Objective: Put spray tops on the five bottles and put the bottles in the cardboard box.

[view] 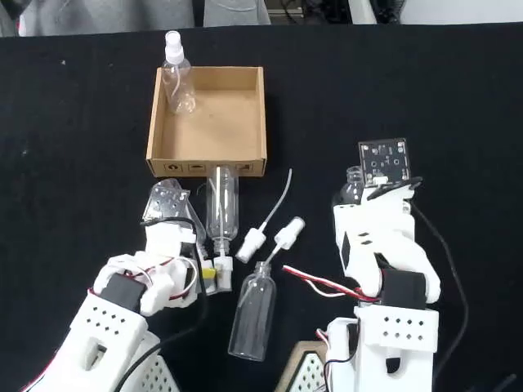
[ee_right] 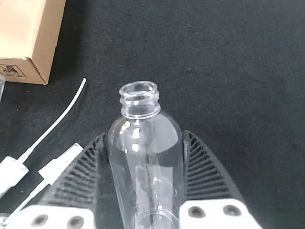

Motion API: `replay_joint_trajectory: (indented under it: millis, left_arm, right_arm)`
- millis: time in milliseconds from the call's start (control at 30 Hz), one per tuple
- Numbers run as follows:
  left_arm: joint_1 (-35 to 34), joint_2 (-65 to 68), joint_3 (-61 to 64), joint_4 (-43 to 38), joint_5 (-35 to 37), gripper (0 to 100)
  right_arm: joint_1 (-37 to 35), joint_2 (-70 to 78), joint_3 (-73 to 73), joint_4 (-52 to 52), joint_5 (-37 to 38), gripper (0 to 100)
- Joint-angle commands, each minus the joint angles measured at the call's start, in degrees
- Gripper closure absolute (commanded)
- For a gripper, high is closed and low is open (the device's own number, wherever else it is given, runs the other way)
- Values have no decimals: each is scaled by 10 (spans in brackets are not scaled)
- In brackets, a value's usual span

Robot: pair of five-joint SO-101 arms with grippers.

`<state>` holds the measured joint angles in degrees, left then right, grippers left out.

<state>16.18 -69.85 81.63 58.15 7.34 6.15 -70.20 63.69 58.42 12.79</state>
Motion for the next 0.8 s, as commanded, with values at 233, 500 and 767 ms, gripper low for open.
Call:
replay_joint_trajectory:
  millis: [233,500,767]
  left_arm:
    - [5,97,-32,-25,-4,754]
    - [4,207,-80,-23,-5,755]
    - [4,208,-80,-23,-47,867]
  right_arm:
    - [15,-15,-5,-16,-5,931]
    - [15,-15,-5,-16,-5,931]
    - [15,-15,-5,-16,-3,931]
